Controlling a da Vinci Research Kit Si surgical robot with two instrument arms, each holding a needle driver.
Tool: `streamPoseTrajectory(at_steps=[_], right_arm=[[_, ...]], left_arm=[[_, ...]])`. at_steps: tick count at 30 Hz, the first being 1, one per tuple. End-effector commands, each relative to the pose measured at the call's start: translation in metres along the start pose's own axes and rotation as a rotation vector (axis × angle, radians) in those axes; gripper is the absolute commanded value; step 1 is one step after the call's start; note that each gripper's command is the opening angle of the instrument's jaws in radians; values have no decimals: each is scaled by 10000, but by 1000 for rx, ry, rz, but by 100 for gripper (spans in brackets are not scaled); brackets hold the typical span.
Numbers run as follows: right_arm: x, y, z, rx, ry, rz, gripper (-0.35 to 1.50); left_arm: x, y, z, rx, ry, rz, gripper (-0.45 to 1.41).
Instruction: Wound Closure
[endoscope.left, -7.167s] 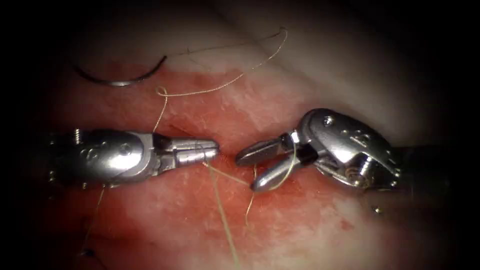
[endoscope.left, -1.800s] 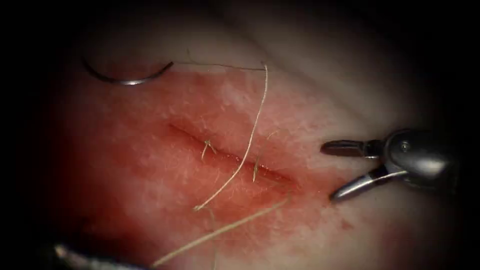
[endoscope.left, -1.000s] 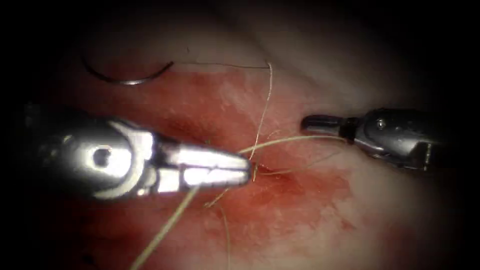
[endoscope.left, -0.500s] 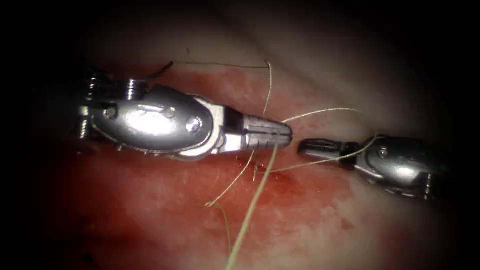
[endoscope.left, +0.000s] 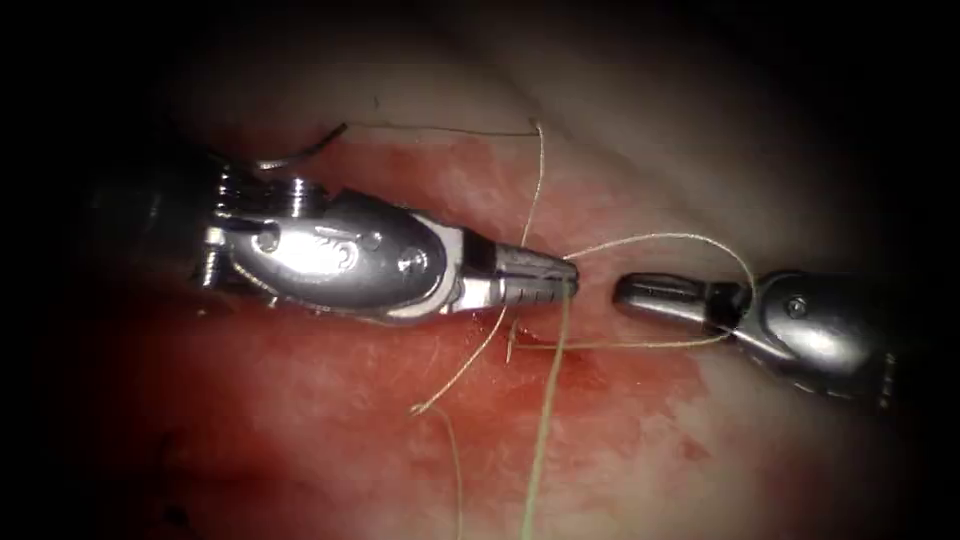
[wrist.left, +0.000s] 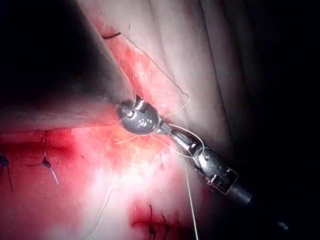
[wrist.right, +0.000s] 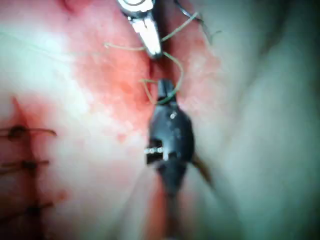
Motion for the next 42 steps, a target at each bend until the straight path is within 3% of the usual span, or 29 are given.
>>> streamPoseTrajectory(at_steps=[1,4,12,13,20,21,23,24,25,27,30,35,42], right_arm=[[2,-3,9,-1,15,5,-35],[14,-7,14,-13,42,23,-30],[12,-14,20,-26,42,45,-23],[12,-14,22,-56,50,76,-8],[9,-18,30,-127,47,128,26],[6,-16,33,-187,21,156,47],[4,-14,34,-199,0,177,47],[0,-9,39,-220,-88,214,49],[-2,-6,40,-231,-113,231,54],[-7,4,46,-273,-130,283,69],[-13,13,49,-297,-167,306,76],[-24,21,58,-308,-257,318,72],[-34,11,67,-223,-390,204,64]], left_arm=[[-3,4,9,2,-5,1,-35],[-8,10,21,-13,-12,-2,-35],[-18,15,21,-24,-20,-3,-35],[-18,17,18,-26,-19,-2,-35],[-13,28,17,-37,-13,-2,-35],[-9,35,16,-45,-12,-1,-35],[-7,38,15,-48,-10,-1,-35],[-4,43,14,-55,-10,-2,-35],[-2,46,14,-58,-8,-2,-35],[3,50,13,-62,-6,-3,-35],[7,54,12,-68,-2,-4,-35],[10,59,11,-72,0,-4,-35],[11,60,9,-78,0,-3,-35]])
